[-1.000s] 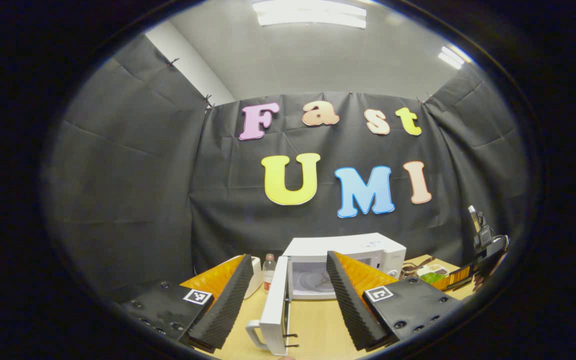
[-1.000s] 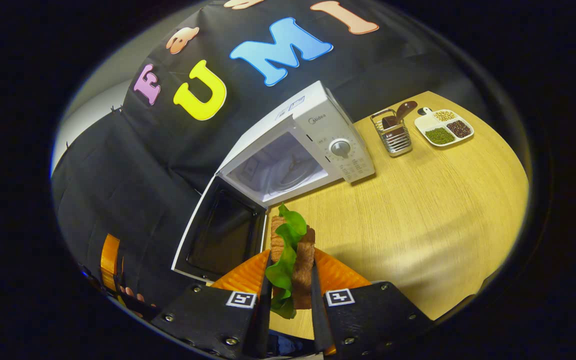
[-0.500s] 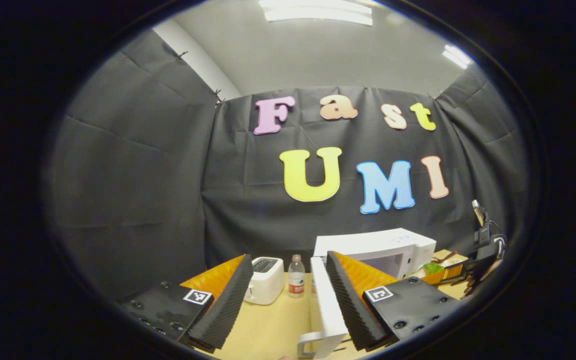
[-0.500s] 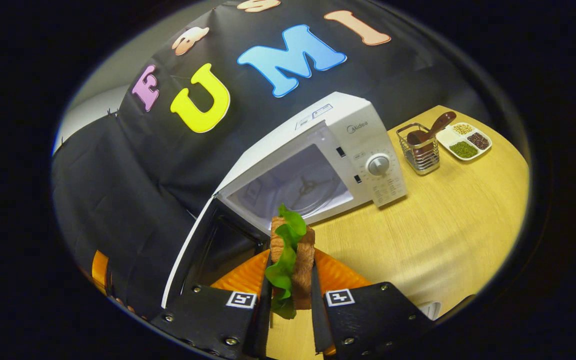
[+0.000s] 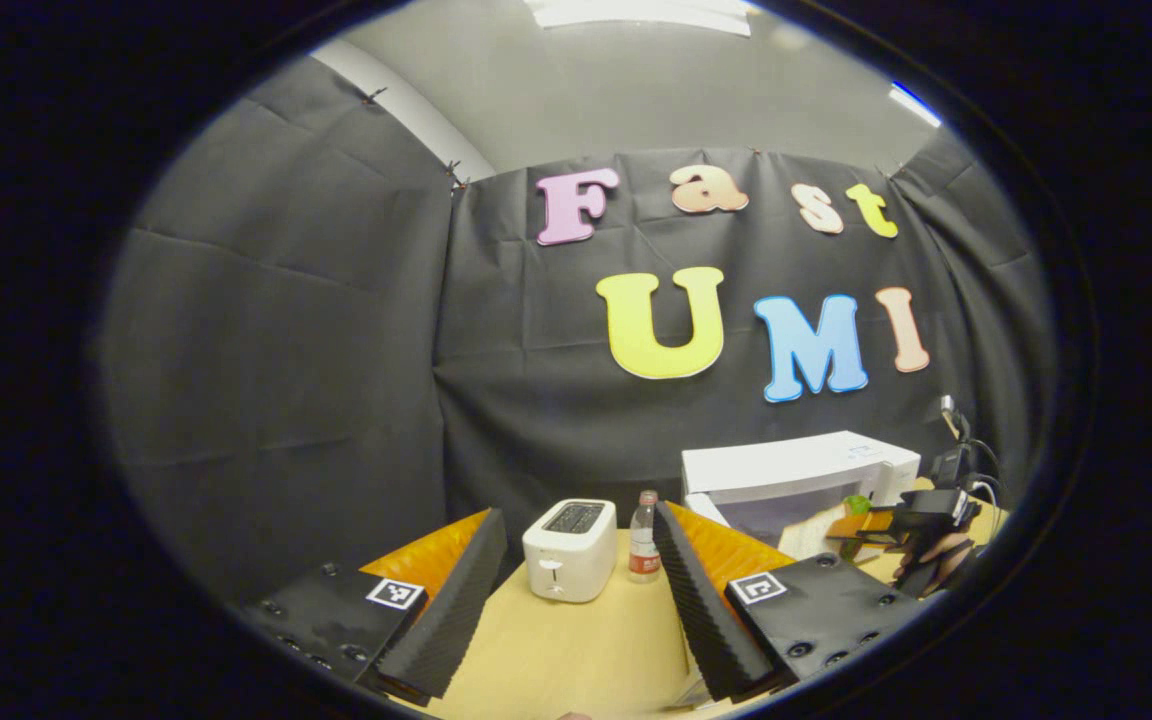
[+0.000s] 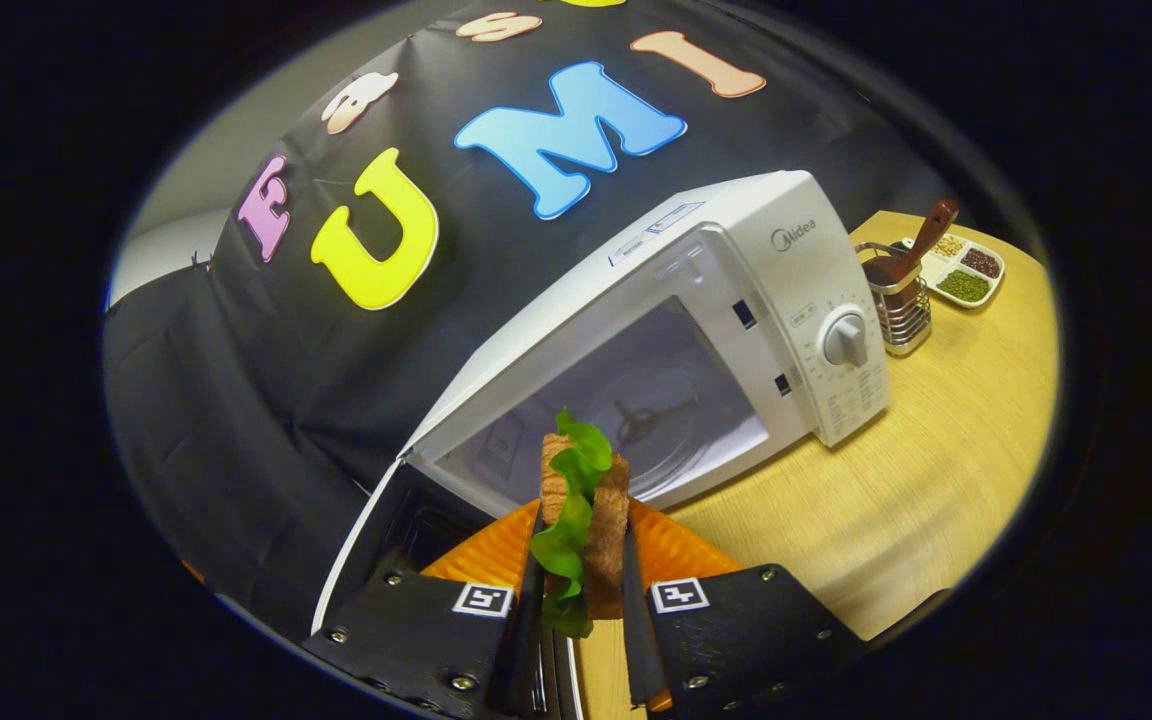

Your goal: Open the microwave oven with the left hand, put the food in, and close the microwave oven.

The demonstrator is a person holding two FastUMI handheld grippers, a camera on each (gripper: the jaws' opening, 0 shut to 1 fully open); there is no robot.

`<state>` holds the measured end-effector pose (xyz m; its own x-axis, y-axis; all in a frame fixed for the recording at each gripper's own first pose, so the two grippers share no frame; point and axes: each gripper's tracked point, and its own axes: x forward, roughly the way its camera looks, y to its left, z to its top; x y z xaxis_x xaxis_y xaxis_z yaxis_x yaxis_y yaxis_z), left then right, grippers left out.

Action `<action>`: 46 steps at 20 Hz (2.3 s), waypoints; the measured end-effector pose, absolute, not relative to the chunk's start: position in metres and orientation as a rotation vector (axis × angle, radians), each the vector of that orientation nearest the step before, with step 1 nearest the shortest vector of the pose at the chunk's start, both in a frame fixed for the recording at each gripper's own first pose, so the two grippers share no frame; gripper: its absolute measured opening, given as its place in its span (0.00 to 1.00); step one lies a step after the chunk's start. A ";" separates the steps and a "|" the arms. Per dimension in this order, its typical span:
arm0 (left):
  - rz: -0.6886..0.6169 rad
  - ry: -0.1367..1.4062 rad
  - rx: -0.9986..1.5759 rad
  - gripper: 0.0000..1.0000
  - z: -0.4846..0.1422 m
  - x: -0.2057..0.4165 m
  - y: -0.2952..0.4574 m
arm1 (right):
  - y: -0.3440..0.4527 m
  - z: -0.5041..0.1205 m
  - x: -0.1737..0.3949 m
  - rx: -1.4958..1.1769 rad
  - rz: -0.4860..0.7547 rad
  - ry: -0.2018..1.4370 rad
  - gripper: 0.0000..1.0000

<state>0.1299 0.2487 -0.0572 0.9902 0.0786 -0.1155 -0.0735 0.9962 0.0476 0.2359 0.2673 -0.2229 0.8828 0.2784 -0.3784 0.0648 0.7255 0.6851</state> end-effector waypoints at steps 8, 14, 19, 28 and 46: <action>0.154 0.179 0.074 0.95 -0.083 0.129 0.292 | 0.285 -0.258 0.303 0.737 0.049 0.403 0.36; 0.226 0.201 0.104 0.94 -0.090 0.124 0.321 | 0.280 -0.285 0.334 0.678 -0.001 0.397 0.36; 0.219 0.211 0.115 0.95 -0.099 0.129 0.316 | 0.260 -0.301 0.349 0.529 -0.053 0.418 0.53; 0.145 0.200 0.114 0.94 -0.115 0.144 0.279 | 0.219 -0.276 0.328 0.289 -0.072 0.397 0.97; 0.207 0.270 0.044 0.95 -0.191 0.096 0.244 | 0.135 -0.119 0.189 0.079 0.100 0.168 0.98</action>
<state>0.0959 0.2438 -0.1909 0.9428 0.2088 -0.2600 -0.1969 0.9778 0.0711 0.1892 0.1346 -0.1186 0.9809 0.1060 -0.1631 -0.0927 0.9919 0.0871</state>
